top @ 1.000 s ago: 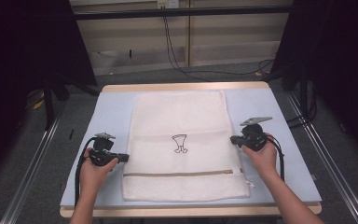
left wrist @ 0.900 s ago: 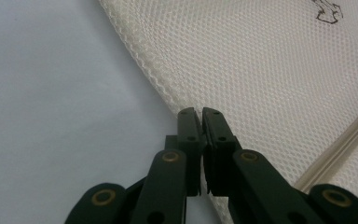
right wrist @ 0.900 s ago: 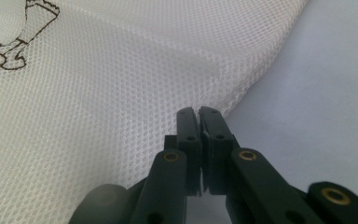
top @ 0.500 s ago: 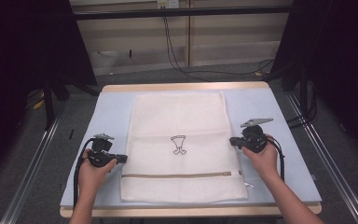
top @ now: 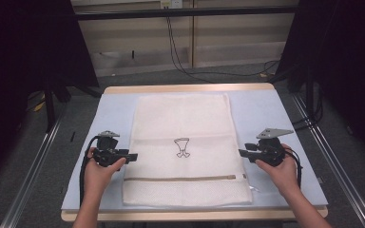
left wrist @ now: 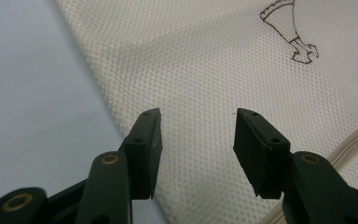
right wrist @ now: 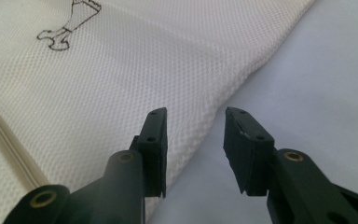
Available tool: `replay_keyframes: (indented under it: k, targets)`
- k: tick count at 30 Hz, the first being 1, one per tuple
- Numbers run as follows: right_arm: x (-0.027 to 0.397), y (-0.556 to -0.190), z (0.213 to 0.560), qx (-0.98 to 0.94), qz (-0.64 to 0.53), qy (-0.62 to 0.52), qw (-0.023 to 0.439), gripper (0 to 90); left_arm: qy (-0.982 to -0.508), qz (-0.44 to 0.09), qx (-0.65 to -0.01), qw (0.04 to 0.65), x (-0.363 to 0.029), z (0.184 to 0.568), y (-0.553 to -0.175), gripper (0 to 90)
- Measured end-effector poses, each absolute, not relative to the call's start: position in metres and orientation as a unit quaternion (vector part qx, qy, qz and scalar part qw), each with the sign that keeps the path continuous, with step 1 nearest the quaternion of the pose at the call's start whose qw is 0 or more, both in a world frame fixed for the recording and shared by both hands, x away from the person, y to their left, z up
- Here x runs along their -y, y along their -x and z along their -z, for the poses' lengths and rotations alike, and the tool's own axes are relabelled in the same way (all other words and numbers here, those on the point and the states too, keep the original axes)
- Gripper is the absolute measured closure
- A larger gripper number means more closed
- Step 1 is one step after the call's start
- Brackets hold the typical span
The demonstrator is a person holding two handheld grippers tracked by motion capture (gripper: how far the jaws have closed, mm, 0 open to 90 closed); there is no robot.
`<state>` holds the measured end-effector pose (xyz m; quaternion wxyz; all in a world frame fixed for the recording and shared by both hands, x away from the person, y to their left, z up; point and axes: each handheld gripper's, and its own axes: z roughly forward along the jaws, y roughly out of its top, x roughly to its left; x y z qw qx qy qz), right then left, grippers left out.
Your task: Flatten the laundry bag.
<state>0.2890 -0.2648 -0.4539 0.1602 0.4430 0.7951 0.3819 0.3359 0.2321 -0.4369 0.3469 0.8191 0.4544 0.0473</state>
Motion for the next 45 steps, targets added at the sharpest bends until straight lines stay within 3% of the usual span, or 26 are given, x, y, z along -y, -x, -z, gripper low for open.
replay_keyframes:
  k: [8, 18, 24, 32, 33, 37, 45]
  targets:
    - [0.274, -0.277, 0.460, -0.788, -0.395, -0.446, 0.155, 53.6, -0.825, -0.044, -0.449, 0.340, -0.223, 0.441, -0.340, 49.3]
    - [0.275, -0.270, 0.461, -0.787, -0.405, -0.441, 0.152, 57.0, -0.831, -0.048, -0.429, 0.351, -0.206, 0.439, -0.342, 39.3]
    - [0.276, -0.269, 0.460, -0.787, -0.409, -0.436, 0.153, 57.6, -0.833, -0.048, -0.422, 0.356, -0.198, 0.434, -0.340, 37.8]
    - [0.276, -0.265, 0.460, -0.790, -0.412, -0.429, 0.150, 70.7, -0.840, -0.038, -0.404, 0.360, -0.175, 0.431, -0.338, 33.6]
    - [0.276, -0.264, 0.460, -0.793, -0.413, -0.424, 0.148, 78.5, -0.844, -0.039, -0.395, 0.360, -0.169, 0.430, -0.337, 33.1]
    - [0.276, -0.261, 0.460, -0.799, -0.414, -0.410, 0.146, 88.2, -0.853, -0.035, -0.374, 0.362, -0.154, 0.428, -0.335, 31.8]
    - [0.281, -0.254, 0.459, -0.799, -0.413, -0.410, 0.151, 88.4, -0.864, -0.017, -0.342, 0.370, -0.118, 0.429, -0.329, 27.8]
